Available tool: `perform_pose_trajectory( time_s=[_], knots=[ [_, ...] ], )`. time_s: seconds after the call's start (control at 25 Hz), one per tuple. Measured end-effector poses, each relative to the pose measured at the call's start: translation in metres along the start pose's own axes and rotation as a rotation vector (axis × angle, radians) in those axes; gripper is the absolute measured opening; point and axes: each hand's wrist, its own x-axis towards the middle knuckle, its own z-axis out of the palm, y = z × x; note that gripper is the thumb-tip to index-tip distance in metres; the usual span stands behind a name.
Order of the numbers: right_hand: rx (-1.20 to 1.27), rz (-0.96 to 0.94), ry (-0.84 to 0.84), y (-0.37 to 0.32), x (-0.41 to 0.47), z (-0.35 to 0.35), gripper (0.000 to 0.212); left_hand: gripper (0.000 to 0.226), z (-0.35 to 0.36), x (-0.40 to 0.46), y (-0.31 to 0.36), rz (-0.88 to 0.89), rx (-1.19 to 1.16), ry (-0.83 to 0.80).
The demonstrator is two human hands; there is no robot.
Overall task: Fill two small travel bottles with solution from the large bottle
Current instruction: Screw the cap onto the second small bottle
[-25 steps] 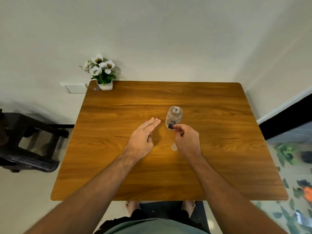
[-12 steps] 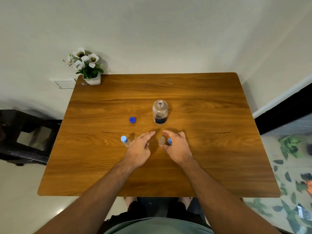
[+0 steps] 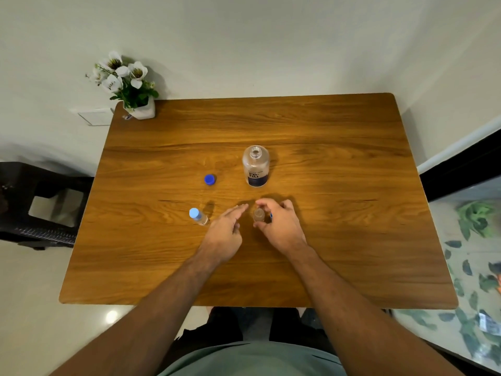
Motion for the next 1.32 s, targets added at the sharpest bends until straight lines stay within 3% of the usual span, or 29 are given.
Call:
perform_pose_trajectory(
  time_s=[0.24, 0.68, 1.0, 1.2, 1.32],
  knots=[
    [0.043, 0.001, 0.027, 0.002, 0.005, 0.003, 0.043, 0.063, -0.002, 0.006, -0.003, 0.009, 0.033, 0.005],
    [0.155, -0.017, 0.239, 0.006, 0.013, -0.049, 0.038, 0.067, 0.036, 0.031, 0.034, 0.011, 0.15, -0.046],
    [0.142, -0.024, 0.217, 0.021, 0.003, -0.069, 0.038, 0.04, 0.05, 0.036, 0.047, 0.114, 0.416, -0.014],
    [0.159, -0.083, 0.256, 0.006, 0.005, -0.073, 0.041, 0.021, 0.01, 0.029, 0.06, -0.063, -0.076, 0.107],
    [0.204, -0.126, 0.296, -0.014, 0.01, -0.077, 0.043, 0.026, -0.024, 0.027, 0.074, 0.039, -0.337, 0.32]
  ],
)
